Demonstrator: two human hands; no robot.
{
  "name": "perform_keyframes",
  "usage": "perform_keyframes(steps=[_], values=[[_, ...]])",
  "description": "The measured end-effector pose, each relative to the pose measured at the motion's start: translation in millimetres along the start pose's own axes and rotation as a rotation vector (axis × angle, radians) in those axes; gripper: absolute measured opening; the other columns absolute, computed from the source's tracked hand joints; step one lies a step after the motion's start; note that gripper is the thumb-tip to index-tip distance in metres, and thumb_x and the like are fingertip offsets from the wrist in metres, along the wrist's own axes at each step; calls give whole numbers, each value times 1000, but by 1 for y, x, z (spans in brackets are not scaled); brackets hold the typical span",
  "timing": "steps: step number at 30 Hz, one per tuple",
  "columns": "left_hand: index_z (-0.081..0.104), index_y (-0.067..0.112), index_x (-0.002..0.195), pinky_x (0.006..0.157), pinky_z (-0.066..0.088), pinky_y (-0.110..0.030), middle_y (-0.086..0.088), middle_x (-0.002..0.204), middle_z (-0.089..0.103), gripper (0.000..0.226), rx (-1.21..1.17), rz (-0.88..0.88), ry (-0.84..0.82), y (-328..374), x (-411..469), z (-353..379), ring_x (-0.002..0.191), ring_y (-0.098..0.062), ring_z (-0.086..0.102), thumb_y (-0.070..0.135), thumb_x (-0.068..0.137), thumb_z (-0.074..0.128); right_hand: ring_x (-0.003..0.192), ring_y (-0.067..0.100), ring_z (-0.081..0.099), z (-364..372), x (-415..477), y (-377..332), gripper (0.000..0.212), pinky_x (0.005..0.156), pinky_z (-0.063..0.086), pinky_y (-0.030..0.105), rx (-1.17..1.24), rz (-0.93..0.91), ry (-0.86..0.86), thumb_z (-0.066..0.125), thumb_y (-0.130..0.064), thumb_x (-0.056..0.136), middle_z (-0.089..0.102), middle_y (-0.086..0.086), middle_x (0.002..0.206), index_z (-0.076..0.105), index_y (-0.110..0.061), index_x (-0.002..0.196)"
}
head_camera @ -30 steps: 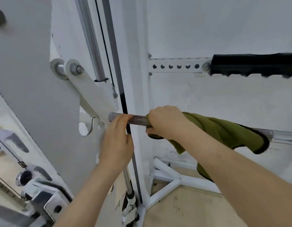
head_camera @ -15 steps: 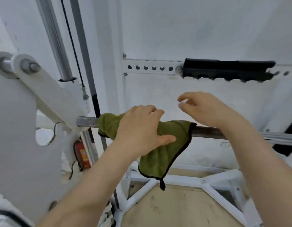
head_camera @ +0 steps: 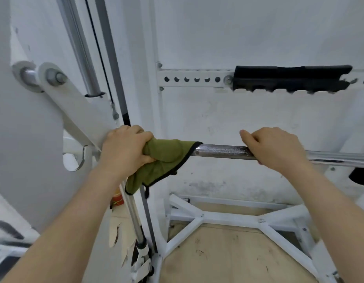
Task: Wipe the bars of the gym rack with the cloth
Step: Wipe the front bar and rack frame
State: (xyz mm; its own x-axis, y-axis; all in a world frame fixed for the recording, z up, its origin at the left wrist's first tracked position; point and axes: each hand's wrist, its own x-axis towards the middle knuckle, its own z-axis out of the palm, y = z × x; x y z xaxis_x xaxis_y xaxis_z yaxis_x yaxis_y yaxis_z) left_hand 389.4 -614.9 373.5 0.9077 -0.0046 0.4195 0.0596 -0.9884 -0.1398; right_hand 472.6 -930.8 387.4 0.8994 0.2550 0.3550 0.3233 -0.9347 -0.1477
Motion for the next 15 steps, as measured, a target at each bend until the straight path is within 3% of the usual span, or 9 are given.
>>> perform_keyframes(steps=[5, 9, 11, 14, 15], values=[[53, 31, 103, 74, 34, -34, 12, 87, 55, 50, 24, 192, -6, 53, 12, -8, 87, -17, 56, 68, 77, 31, 61, 27, 53, 3, 6, -7, 56, 59, 39, 33, 54, -5, 130, 29, -48, 97, 57, 3, 59, 48, -11, 60], [48, 23, 101, 64, 29, -33, 5, 84, 44, 52, -44, 310, 17, 134, 25, -6, 83, -22, 54, 65, 83, 23, 68, 24, 54, 5, 7, -3, 47, 61, 40, 35, 158, 5, 158, 30, -45, 96, 58, -1, 66, 50, -16, 64], [48, 19, 105, 62, 31, -34, 2, 86, 44, 46, -80, 342, 26, 177, 33, -7, 83, -23, 54, 58, 92, 28, 76, 22, 58, 4, 8, -2, 43, 69, 47, 35, 371, 46, 189, 35, -42, 96, 64, -2, 75, 62, -17, 72], [50, 17, 109, 61, 32, -36, -2, 93, 50, 42, -127, 385, 17, 232, 44, -14, 84, -24, 54, 52, 98, 30, 81, 18, 62, -16, 7, 16, 33, 76, 51, 35, 1004, 233, 200, 46, -26, 94, 68, 0, 81, 71, -10, 80], [49, 18, 110, 60, 32, -35, -1, 93, 50, 42, -133, 403, 29, 242, 47, -15, 85, -25, 55, 54, 97, 30, 83, 18, 62, -25, 6, 29, 30, 78, 51, 35, 1077, 255, 176, 48, -22, 94, 67, 2, 82, 71, -8, 83]])
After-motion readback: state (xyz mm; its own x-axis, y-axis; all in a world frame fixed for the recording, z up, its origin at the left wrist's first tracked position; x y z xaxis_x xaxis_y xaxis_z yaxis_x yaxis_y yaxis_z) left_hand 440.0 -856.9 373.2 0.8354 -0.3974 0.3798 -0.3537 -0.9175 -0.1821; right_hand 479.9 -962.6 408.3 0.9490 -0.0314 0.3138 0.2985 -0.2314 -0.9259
